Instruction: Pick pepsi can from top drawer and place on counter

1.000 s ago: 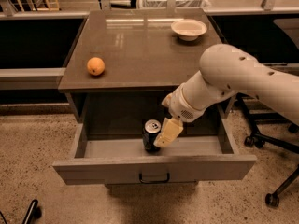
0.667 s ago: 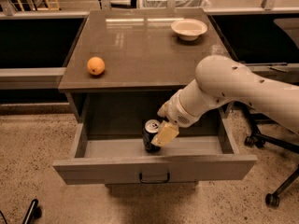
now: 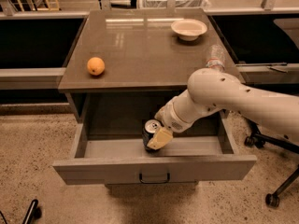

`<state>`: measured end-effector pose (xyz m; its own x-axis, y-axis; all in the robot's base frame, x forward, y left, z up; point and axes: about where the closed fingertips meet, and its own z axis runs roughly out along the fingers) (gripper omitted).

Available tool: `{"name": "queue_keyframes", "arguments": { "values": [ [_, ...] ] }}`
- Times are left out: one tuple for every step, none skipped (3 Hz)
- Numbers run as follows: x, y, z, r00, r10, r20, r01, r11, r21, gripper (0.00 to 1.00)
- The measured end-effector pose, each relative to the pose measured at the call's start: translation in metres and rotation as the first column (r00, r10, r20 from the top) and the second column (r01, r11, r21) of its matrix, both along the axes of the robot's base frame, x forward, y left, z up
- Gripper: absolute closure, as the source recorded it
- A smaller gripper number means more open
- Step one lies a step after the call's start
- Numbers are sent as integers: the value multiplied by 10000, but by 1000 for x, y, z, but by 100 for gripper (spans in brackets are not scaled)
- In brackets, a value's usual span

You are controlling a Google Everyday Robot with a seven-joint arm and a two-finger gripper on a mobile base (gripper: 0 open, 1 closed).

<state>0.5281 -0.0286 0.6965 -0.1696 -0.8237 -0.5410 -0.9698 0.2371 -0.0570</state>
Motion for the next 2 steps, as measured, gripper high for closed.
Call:
{"name": "queue_keyframes", "arguments": {
  "values": [
    [10, 5, -16, 9997, -243, -2, 243, 9996, 170, 34],
    [14, 8, -24, 9994, -339, -24, 339, 9989, 318, 56]
  ]
}}
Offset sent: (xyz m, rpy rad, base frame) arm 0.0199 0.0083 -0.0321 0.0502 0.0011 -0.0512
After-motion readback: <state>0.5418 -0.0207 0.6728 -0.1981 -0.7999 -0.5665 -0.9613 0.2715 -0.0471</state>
